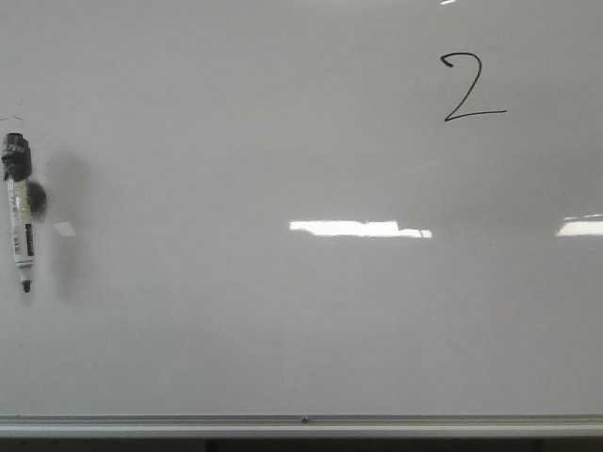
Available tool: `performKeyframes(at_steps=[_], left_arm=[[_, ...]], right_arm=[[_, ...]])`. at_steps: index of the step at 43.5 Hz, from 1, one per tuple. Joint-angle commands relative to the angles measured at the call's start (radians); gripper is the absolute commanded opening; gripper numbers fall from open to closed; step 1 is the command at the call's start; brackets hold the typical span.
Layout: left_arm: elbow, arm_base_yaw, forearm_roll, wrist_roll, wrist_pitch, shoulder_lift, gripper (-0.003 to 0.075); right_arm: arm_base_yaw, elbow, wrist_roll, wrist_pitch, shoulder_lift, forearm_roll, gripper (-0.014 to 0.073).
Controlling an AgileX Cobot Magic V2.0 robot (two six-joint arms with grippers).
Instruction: Write number 2 on whiteboard
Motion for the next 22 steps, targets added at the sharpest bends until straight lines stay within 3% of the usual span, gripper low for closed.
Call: performKeyframes(at_steps=[1, 13, 22], left_arm=[[0.055, 0.048, -0.077, 0.079, -0.175, -0.046, -0.0020], [0.223, 0.068, -0.074, 0.070, -0.324, -0.108, -0.0020], [0.308, 0.007, 0.156, -0.126, -0.386, -0.192, -0.0020]], right_arm=[[-0.008, -0.020, 0.000, -0.074, 0.012, -0.007, -0.0069], [-0.008, -0.020, 0.000, -0.074, 0.012, -0.007, -0.0069], [-0.008, -0.020, 0.000, -0.073, 0.013, -0.007, -0.0069]])
